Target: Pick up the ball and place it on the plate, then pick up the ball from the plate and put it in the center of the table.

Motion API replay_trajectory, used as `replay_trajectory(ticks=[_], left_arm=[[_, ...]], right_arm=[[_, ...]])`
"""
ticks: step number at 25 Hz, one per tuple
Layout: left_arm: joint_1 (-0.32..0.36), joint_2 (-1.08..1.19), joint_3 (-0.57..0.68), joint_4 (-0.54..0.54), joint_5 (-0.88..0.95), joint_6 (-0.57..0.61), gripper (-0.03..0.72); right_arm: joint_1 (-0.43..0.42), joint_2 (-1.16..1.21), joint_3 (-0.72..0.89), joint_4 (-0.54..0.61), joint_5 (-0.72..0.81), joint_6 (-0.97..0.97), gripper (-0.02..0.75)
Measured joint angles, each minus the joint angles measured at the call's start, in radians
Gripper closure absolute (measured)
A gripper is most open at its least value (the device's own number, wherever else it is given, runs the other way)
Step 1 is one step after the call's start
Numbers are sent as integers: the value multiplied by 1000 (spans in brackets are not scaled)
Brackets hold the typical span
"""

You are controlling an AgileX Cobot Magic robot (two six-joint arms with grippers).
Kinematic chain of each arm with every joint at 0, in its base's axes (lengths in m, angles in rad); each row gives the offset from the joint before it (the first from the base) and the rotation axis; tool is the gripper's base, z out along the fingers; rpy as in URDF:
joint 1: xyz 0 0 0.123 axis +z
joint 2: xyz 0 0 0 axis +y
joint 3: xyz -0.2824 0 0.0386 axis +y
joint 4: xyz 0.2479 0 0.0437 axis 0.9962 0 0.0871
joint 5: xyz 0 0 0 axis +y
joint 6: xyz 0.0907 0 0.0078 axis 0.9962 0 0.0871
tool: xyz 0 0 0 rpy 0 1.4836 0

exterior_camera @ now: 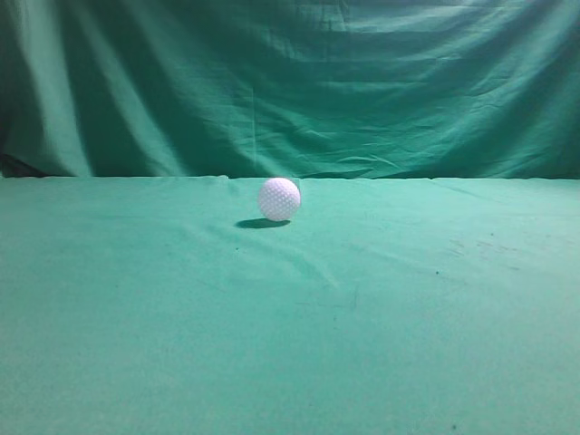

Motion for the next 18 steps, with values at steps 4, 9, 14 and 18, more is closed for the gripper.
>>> replay_trajectory(ticks=[4, 9, 14, 18], left_arm=[[0, 0, 7, -1, -18, 0, 629], [0, 0, 7, -1, -20, 0, 629], [0, 0, 7, -1, -20, 0, 629], [0, 0, 7, -1, -20, 0, 629]], right_arm=[[0, -170, 115, 2, -2, 0, 738], [0, -312, 253, 4, -8, 0, 738], [0, -355, 376, -28, -78, 0, 738], [0, -355, 440, -15, -135, 0, 738]])
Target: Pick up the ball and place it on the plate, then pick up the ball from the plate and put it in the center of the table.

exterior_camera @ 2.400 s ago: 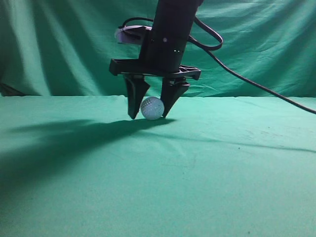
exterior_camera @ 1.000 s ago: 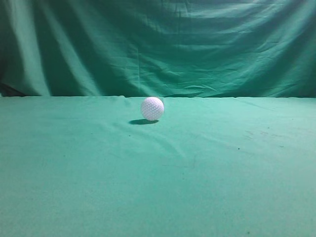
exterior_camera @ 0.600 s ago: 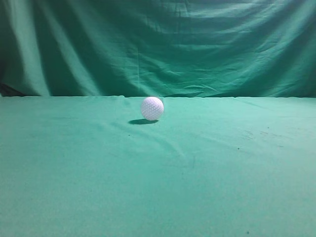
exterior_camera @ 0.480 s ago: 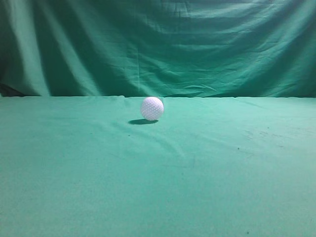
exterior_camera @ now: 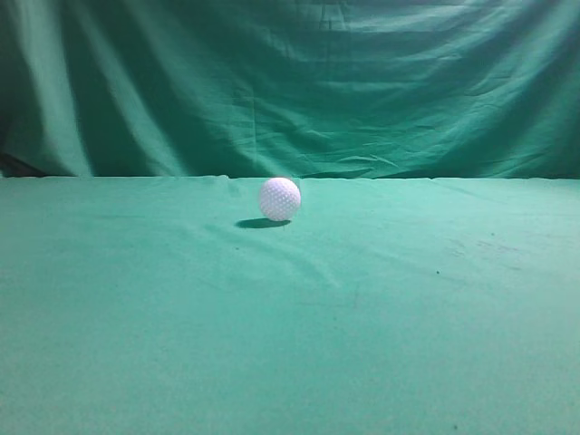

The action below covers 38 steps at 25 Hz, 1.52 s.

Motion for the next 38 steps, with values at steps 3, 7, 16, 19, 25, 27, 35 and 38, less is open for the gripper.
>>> replay_trajectory(ticks=[3, 7, 16, 19, 25, 27, 35, 38], left_arm=[[0, 0, 0, 0, 0, 0, 629], [-21, 0, 0, 0, 0, 0, 629], [-22, 0, 2, 0, 0, 0, 629], [-22, 0, 2, 0, 0, 0, 629], [-22, 0, 2, 0, 0, 0, 629], [-22, 0, 2, 0, 0, 0, 629], [-22, 0, 2, 0, 0, 0, 629], [-22, 0, 2, 0, 0, 0, 629]], right_arm=[[0, 0, 8, 27, -4, 2, 738], [0, 0, 8, 30, 3, 2, 738], [-62, 0, 8, -121, 8, 88, 738], [-180, 0, 8, -127, 8, 99, 738], [-373, -14, 35, -129, 0, 104, 738], [-422, -53, 77, -120, -20, 104, 738], [-545, -182, 260, -92, -79, 107, 738], [-564, -182, 293, -82, -79, 107, 738]])
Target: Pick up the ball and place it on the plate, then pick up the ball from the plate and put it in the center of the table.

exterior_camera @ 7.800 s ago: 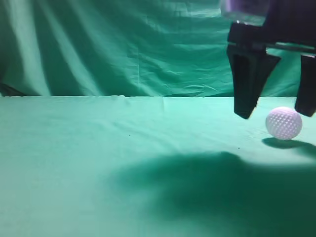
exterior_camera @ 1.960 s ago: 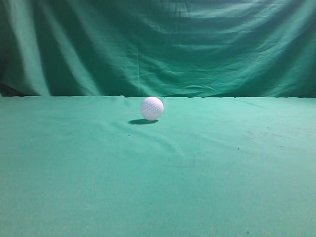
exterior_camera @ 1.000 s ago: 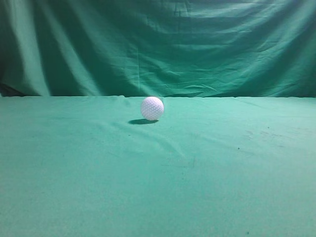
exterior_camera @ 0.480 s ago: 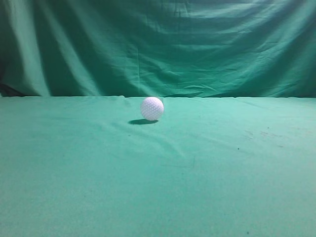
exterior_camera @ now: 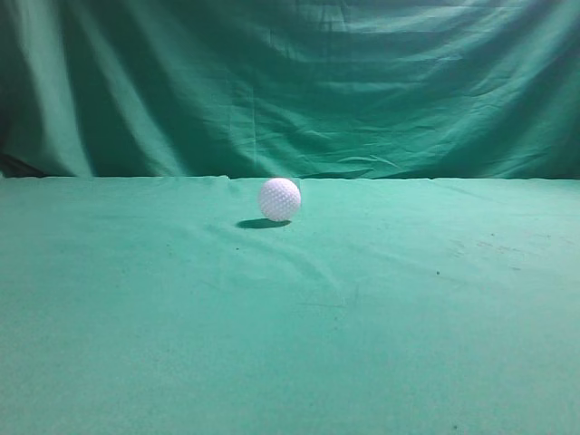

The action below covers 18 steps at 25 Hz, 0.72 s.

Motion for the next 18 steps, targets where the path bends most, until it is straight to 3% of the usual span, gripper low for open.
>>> replay_trajectory(ticks=[18], left_arm=[[0, 0, 2, 0, 0, 0, 629]], right_arm=[[-2, 0, 2, 4, 29, -2, 738]])
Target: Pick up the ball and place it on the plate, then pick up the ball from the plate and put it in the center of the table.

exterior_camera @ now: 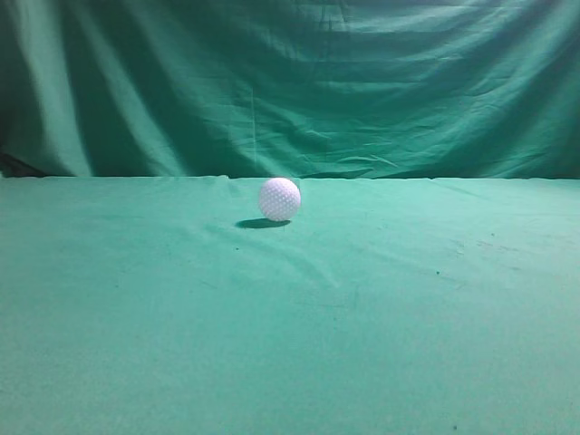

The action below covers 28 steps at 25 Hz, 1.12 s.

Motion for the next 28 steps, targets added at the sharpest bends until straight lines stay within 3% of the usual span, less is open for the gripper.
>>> replay_trajectory(ticks=[19, 28], left_arm=[[0, -74, 0, 4, 0, 7, 629], [28, -184, 0, 130, 42, 24, 629]], right_arm=[[0, 0, 0, 2, 0, -1, 738], [0, 0, 0, 2, 0, -1, 738]])
